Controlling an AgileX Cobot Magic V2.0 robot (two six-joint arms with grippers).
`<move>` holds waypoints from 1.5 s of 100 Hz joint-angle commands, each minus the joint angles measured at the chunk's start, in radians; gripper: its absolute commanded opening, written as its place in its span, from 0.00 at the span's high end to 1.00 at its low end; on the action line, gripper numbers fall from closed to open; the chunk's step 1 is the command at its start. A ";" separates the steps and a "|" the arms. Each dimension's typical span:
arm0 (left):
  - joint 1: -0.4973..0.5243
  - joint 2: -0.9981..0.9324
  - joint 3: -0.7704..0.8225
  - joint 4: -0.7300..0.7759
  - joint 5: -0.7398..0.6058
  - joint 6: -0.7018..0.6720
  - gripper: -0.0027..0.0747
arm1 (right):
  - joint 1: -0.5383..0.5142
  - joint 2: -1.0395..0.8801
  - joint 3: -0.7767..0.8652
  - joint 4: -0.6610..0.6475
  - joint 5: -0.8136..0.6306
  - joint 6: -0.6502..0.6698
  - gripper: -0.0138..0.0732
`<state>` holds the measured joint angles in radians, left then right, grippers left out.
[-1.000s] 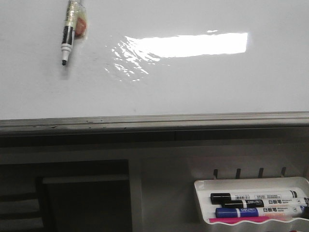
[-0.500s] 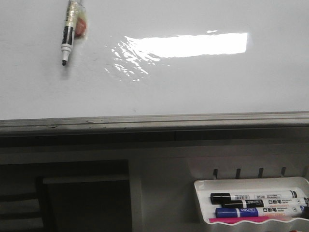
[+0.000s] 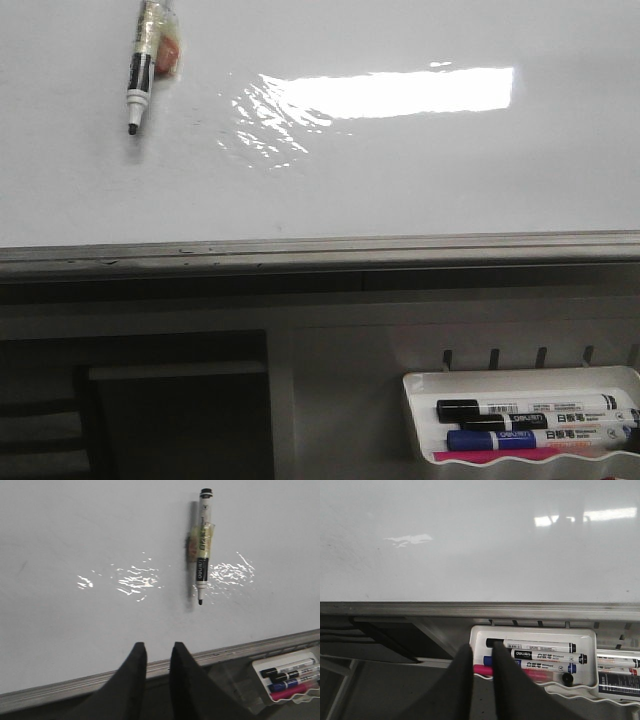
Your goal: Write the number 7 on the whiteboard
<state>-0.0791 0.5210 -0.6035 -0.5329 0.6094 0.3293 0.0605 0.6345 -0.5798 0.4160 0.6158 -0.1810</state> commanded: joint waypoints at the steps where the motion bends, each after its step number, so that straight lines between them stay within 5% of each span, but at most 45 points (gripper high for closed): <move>1: 0.000 0.037 -0.036 -0.129 -0.066 0.068 0.57 | 0.003 0.008 -0.034 0.019 -0.054 -0.022 0.50; 13: 0.000 0.089 -0.036 -0.265 -0.098 0.150 0.41 | 0.003 0.008 -0.034 0.021 -0.063 -0.022 0.27; 45: 0.000 0.306 -0.057 -0.660 -0.089 0.554 0.41 | 0.003 0.008 -0.034 0.058 -0.091 -0.022 0.28; 69: -0.073 0.477 -0.150 -0.678 -0.086 0.615 0.41 | 0.003 0.008 -0.034 0.058 -0.093 -0.022 0.28; 98: -0.238 0.652 -0.212 -0.674 -0.312 0.633 0.41 | 0.003 0.008 -0.034 0.058 -0.105 -0.022 0.28; 150: -0.258 0.833 -0.300 -0.668 -0.373 0.635 0.44 | 0.003 0.008 -0.034 0.058 -0.109 -0.022 0.28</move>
<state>-0.3298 1.3548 -0.8592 -1.1783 0.2691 0.9601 0.0624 0.6355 -0.5798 0.4535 0.5782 -0.1934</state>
